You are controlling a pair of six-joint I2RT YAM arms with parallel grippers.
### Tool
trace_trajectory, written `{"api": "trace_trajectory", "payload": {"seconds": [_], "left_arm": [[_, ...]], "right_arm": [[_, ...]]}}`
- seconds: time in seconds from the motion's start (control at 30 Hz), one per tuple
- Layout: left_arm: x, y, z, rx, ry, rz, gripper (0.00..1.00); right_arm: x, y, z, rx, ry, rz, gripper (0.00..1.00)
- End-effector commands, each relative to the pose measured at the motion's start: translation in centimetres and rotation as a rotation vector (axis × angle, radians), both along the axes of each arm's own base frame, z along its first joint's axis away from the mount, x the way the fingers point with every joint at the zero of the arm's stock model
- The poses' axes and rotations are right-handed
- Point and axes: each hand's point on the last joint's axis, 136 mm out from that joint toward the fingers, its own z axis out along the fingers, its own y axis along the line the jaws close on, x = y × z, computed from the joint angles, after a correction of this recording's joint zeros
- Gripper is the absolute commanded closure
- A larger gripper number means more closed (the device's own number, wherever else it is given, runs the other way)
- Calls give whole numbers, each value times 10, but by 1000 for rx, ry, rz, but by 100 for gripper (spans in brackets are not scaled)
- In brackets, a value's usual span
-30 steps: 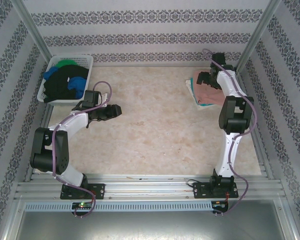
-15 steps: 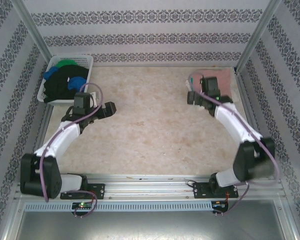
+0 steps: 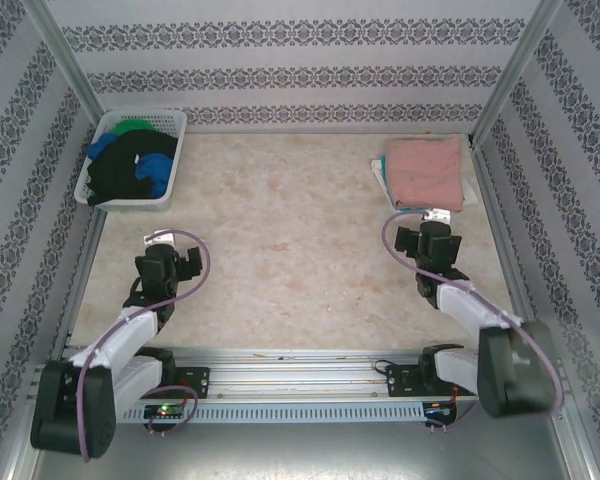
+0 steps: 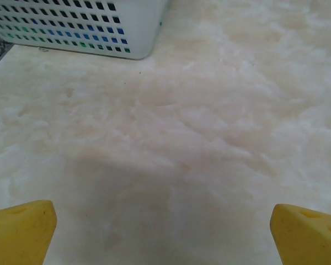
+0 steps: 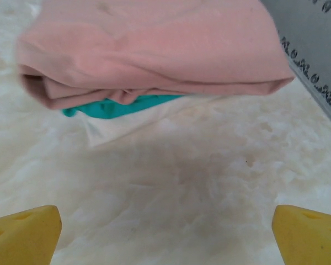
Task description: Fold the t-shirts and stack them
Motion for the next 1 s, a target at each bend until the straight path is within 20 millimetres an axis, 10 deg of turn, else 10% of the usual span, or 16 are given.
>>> {"api": "trace_trajectory", "payload": {"seconds": [0.0,0.27,0.5,0.97], "left_arm": [[32,0,24,61,-87,-64,0],[55,7,44,-20,-370,-77,0],[83,-5,7,-82,-268,-175,0],[95,-9,6,-7,-237,-152,0]], "right_arm": [[25,-6,20,-28,-84,-28,2],[32,-38,29,18,-286,-145,2],[50,5,27,-103,-242,28,2],[44,16,11,-79,-278,104,2]]}}
